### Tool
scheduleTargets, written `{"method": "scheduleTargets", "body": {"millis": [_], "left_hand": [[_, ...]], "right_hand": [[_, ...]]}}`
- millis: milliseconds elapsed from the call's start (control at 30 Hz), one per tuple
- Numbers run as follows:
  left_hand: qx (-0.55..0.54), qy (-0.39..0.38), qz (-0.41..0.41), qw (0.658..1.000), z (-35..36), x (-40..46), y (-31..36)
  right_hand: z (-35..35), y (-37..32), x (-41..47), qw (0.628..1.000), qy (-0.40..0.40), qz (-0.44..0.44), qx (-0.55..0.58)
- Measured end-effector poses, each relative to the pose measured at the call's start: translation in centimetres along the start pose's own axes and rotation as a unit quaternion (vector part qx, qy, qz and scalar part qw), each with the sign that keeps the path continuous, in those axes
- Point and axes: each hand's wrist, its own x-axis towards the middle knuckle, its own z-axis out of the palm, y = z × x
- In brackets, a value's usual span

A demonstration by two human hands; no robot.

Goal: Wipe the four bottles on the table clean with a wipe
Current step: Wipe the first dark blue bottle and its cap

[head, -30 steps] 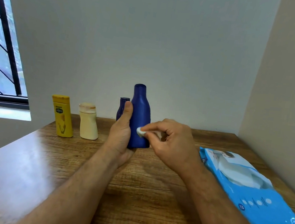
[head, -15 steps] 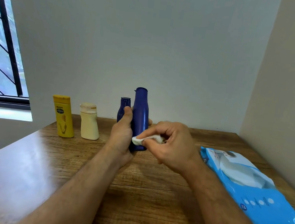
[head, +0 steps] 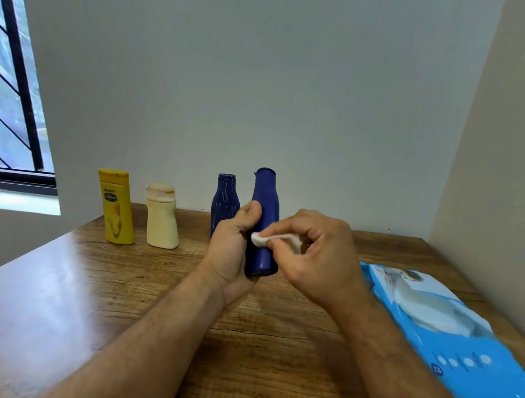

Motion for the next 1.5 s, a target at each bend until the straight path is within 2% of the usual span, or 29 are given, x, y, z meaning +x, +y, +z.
{"method": "scheduleTargets", "body": {"millis": [100,267,367,433,533,667,800,1133,1200,1367,1433,1500], "left_hand": [[0.004,0.010,0.028,1.000,-0.3,0.5,0.2],[0.126,-0.056,-0.003,0.990,-0.1,-0.2,-0.2],[0.141,-0.086,-0.014,0.986,0.0,-0.6,-0.3],[0.138,-0.107,-0.016,0.985,-0.1,-0.7,-0.3],[0.131,-0.116,-0.020,0.984,-0.3,-0.7,-0.3],[0.078,-0.078,-0.010,0.994,-0.8,-0.3,-0.2],[0.020,-0.074,-0.013,0.997,-0.8,-0.3,-0.1],[0.066,-0.105,-0.040,0.992,-0.2,-0.4,-0.1],[0.058,-0.094,-0.032,0.993,-0.1,-0.5,-0.1],[-0.013,-0.040,0.001,0.999,-0.6,0.2,0.9],[-0.011,-0.022,-0.001,1.000,-0.5,0.2,1.0],[-0.002,-0.017,-0.002,1.000,-0.3,0.1,0.7]], "right_hand": [[0.0,-0.1,-0.1,0.998,-0.051,0.021,0.022],[0.4,-0.1,0.4,0.994,0.091,0.057,0.015],[0.1,0.5,0.8,0.983,0.163,0.086,0.004],[-0.2,0.8,0.9,0.977,0.181,0.112,0.020],[-0.5,0.5,0.8,0.980,0.144,0.132,0.048],[-0.9,-0.4,0.3,0.989,0.036,0.108,0.093],[-1.0,-0.6,0.4,0.988,0.023,0.111,0.104],[-0.8,1.6,1.2,0.977,0.193,0.091,-0.023],[-0.9,1.6,1.0,0.984,0.153,0.086,-0.013],[-0.2,0.6,0.1,0.994,-0.079,0.073,0.014],[0.0,0.5,0.0,0.992,-0.108,0.063,-0.008],[0.1,0.7,0.1,0.996,-0.065,0.047,-0.047]]}}
